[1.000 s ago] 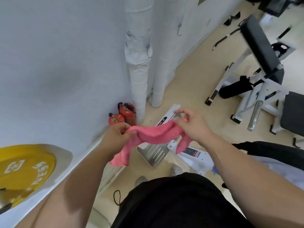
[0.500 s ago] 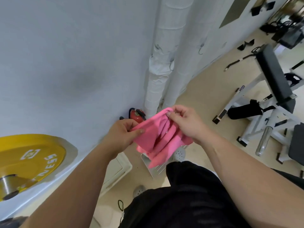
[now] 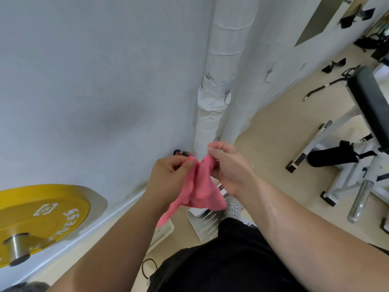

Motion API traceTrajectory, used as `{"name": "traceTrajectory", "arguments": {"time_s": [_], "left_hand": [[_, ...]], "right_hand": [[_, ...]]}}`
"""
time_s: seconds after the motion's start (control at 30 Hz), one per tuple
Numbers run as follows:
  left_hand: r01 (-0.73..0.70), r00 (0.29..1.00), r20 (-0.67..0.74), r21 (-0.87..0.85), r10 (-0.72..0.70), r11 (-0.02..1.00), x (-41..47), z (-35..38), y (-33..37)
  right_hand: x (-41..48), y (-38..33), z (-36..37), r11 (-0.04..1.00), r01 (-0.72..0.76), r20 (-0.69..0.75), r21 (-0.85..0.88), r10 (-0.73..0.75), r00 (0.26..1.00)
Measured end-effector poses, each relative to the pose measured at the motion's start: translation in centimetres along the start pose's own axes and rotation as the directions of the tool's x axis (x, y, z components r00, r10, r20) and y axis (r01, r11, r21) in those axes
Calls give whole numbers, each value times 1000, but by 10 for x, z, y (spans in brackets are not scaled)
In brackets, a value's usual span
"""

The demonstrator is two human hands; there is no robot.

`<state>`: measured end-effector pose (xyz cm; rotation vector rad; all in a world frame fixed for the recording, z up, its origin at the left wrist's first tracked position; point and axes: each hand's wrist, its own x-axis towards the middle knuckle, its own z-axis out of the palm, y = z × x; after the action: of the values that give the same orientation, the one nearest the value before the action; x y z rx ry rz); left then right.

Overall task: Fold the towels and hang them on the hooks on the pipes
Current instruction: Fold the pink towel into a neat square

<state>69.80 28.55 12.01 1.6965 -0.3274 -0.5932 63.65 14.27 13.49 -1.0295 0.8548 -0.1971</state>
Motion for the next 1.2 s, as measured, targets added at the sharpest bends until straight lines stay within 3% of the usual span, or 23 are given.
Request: {"name": "traceTrajectory", "arguments": {"time_s": [0.07,0.17,0.27,0.37,0.47,0.57,0.77,0.83,0.93,1.0,1.2], "left_hand": [[-15,1000,6,19,14,1000,-1,5,5],[-12,998,-61,-40,10,999,3,9,13],[19,996,-86,-127,-30,992,6,10,20],[11,995,-96,-181,-29,983,5,16,26],[15,993,-108,-217,-39,976,3,23,32],[68,992,-84,-297,-97,953,2,31,39],[144,989,26,-363,-144,921,7,34,43],[138,990,51,-279,-129,950,10,27,38],[98,991,104,-166,-81,981,13,13,32],[76,993,100,-108,-65,991,15,8,32],[137,974,204,-211,-93,968,10,7,31]], "right_hand": [[-1,-3,2,993,-41,83,112,32,996],[1,-6,-2,988,-48,179,148,21,984],[0,-7,-5,998,69,276,-10,-64,959],[1,-8,-8,936,264,325,-234,-180,929],[0,-14,-10,751,476,366,-459,-328,871],[-1,-16,-12,481,663,416,-573,-526,742],[4,-23,-29,265,753,438,-603,-678,590],[5,-28,-34,296,749,444,-593,-655,611],[3,-33,-38,421,689,447,-590,-541,713],[3,-32,-39,438,684,479,-583,-494,725],[4,-26,-35,516,676,480,-526,-476,737]]}}
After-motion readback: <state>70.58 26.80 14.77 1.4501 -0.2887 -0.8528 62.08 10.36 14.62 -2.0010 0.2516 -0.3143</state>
